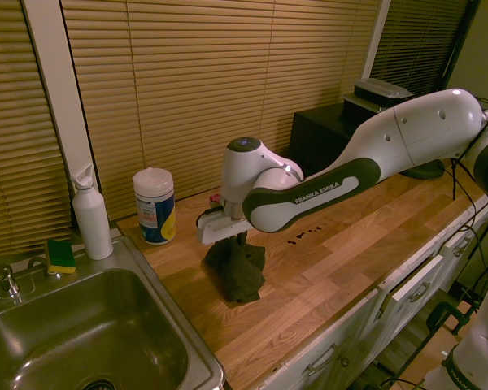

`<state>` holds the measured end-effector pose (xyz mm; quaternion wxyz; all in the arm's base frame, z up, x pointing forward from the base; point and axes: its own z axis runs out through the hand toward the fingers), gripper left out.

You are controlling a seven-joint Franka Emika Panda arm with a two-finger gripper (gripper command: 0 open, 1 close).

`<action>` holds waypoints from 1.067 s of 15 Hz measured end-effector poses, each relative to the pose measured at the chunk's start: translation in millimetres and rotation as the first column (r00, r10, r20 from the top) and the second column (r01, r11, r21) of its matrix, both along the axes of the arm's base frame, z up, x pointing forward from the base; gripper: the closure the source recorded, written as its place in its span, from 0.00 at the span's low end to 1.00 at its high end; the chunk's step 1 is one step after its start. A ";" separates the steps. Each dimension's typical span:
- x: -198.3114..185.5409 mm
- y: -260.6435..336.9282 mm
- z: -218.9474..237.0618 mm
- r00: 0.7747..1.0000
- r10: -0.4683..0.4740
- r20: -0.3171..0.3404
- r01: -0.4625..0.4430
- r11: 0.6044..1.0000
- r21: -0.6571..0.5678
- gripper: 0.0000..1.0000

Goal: Clear the spill

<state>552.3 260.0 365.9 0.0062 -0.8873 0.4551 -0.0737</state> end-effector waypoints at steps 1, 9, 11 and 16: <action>-1.1 -6.1 1.2 1.000 -0.004 0.003 0.004 1.000 -0.003 1.00; -23.2 -97.8 0.2 0.997 -0.080 0.007 0.080 0.996 -0.033 1.00; -27.0 -119.1 -5.2 0.994 -0.105 0.011 0.105 0.994 -0.031 1.00; -34.3 -172.0 -8.9 0.982 -0.185 0.022 0.186 0.982 -0.029 1.00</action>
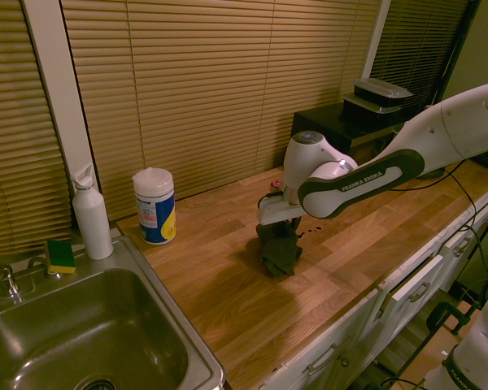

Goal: Clear the spill

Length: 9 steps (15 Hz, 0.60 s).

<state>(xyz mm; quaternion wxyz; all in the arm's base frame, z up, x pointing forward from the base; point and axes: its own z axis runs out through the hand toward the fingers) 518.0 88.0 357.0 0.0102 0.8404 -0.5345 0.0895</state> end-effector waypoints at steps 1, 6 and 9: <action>-0.7 -11.5 -0.3 1.000 -0.018 -0.001 0.018 1.000 -0.004 1.00; -1.5 -70.8 -2.5 0.994 -0.107 0.002 0.107 0.994 -0.012 1.00; -2.9 -102.8 -4.2 0.989 -0.149 -0.003 0.149 0.989 -0.014 1.00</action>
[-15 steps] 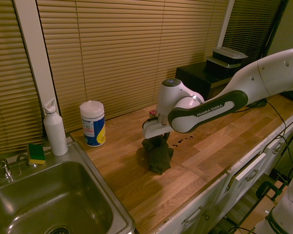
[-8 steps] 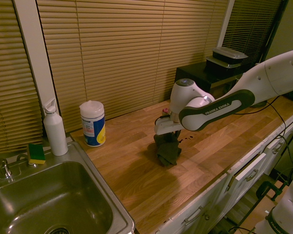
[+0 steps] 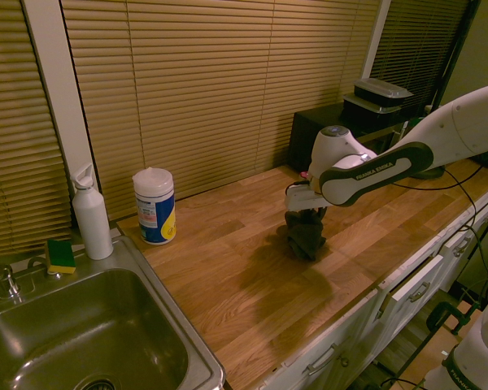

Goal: Clear the spill

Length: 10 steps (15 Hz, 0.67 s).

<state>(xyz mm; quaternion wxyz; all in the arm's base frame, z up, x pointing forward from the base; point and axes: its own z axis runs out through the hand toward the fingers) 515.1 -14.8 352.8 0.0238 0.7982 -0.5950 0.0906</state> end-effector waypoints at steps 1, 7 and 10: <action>-0.4 -8.8 -0.2 1.000 -0.010 -0.001 0.010 1.000 -0.001 1.00; -8.2 -75.5 -0.4 0.993 -0.117 -0.007 0.117 0.993 -0.002 1.00; -9.6 -83.4 0.2 0.991 -0.133 -0.005 0.133 0.991 -0.002 1.00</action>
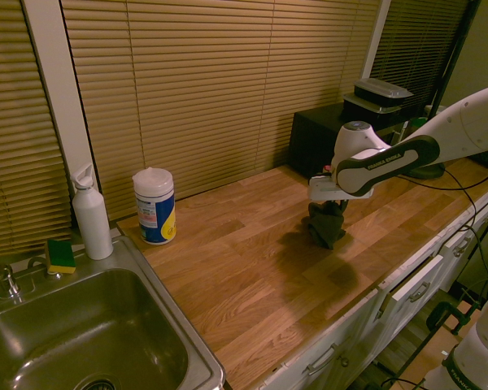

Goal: Clear the spill

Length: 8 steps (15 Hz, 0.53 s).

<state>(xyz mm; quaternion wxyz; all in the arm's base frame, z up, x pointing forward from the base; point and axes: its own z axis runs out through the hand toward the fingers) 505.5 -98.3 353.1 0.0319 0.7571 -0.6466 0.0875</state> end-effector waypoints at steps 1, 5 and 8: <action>0.7 3.0 0.6 1.000 0.006 0.002 -0.006 1.000 0.000 1.00; 6.1 40.0 9.1 0.997 0.078 0.021 -0.078 0.997 -0.006 1.00; 9.1 77.6 13.2 0.990 0.139 0.030 -0.139 0.990 -0.008 1.00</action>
